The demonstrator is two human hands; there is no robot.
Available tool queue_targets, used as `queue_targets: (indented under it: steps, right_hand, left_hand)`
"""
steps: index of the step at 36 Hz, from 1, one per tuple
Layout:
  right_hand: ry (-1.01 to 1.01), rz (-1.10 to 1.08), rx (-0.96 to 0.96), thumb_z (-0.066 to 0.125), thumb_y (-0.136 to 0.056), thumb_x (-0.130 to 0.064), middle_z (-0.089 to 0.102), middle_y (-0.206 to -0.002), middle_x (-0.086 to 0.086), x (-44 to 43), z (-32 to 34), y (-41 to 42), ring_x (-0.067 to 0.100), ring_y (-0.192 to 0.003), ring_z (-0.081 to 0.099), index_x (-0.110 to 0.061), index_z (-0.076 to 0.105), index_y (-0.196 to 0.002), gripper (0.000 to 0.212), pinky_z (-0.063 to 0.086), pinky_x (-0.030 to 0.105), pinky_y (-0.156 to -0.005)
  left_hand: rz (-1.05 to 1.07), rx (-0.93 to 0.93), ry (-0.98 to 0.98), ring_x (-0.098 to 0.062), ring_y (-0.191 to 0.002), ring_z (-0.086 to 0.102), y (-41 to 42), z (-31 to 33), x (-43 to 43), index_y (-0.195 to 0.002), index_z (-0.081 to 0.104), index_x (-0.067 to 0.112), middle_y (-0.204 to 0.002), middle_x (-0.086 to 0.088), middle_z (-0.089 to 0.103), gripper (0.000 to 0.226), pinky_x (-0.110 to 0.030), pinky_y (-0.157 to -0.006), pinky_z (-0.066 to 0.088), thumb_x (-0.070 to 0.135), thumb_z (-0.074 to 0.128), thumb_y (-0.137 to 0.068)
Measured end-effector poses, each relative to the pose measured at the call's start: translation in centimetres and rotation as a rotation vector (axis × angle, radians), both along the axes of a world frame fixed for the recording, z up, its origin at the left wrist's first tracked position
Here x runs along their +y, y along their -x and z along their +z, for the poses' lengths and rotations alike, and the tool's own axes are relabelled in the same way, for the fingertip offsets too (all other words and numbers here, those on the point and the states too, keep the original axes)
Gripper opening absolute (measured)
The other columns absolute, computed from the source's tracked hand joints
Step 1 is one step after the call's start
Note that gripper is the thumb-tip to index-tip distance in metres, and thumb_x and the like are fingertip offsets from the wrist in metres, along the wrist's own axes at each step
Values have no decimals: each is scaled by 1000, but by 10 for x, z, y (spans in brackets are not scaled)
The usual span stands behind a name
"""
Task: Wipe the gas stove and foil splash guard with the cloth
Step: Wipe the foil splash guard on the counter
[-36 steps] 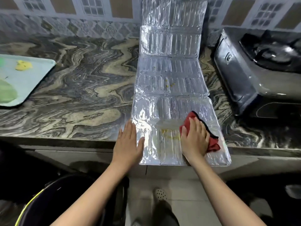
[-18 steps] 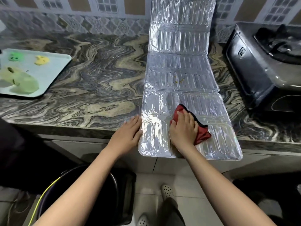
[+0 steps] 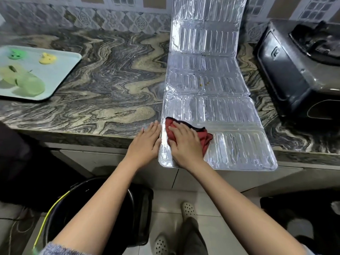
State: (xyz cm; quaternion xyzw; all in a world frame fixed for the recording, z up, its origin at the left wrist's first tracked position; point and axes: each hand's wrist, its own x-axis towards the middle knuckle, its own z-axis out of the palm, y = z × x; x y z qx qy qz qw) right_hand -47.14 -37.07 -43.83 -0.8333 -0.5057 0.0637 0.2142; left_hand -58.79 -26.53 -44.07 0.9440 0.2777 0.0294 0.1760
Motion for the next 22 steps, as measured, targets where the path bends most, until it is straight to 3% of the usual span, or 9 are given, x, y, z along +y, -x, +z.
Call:
queue_targets:
  steps: [10,16,22]
  right_hand:
    - [-45,239,-24,36,-85,-39,41,-145,-6,-21,-4,-5,17,-137,31,-23,50,-128,47,15,36,-111]
    - [-27,420,-154,49,-85,-28,41,-145,-8,-56,-10,-26,15,-136,32,-27,50,-127,42,15,35,-112]
    - [-33,262,-205,57,-78,-19,39,-146,-5,-97,-22,-51,12,-138,24,-28,46,-131,55,16,36,-112]
  left_hand:
    - [46,-33,17,-9,-144,1,-1,0,-5,-148,13,14,-157,2,6,52,-27,-116,-5,26,28,-100]
    - [61,-39,16,-9,-144,0,-2,-2,-4,-148,13,16,-157,3,6,52,-29,-116,-4,26,29,-100]
    - [74,-38,26,-10,-144,-1,-2,-2,-5,-148,13,17,-157,3,6,52,-31,-117,-6,27,30,-100]
